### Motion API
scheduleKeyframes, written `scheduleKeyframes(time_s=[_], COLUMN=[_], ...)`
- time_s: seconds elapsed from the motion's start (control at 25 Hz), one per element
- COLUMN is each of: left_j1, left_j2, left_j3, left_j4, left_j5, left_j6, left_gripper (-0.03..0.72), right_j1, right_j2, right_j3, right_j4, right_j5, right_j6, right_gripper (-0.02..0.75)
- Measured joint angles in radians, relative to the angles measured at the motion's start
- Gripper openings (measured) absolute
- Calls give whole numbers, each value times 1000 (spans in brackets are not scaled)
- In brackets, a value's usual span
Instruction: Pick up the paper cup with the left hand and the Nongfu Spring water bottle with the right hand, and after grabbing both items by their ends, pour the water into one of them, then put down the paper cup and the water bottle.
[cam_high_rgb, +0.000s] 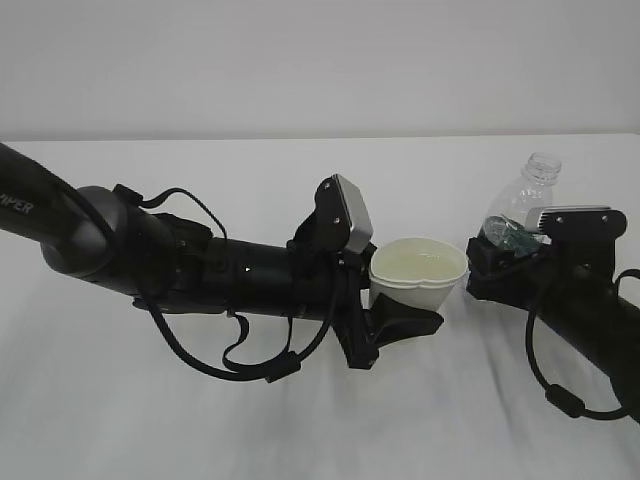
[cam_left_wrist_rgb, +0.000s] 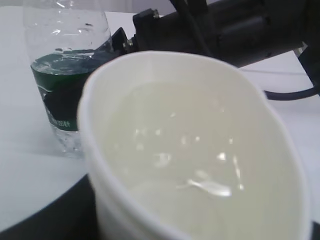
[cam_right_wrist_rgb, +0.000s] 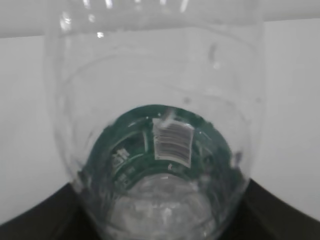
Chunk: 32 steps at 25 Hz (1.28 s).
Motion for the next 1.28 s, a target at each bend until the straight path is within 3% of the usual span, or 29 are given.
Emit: scheduleKeyframes(time_s=[0.12, 0.36, 1.28], left_j1=[0, 0, 0], left_j2=[0, 0, 0], left_j3=[0, 0, 0], left_j4=[0, 14, 20], left_j5=[0, 0, 0], left_j6=[0, 0, 0], left_gripper=[430, 430, 430], right_j1=[0, 0, 0], right_j2=[0, 0, -61], right_j3=[0, 5, 62], right_j4=[0, 1, -121], right_j5=[0, 6, 11], right_j6=[0, 0, -102], right_gripper=[466, 577, 589])
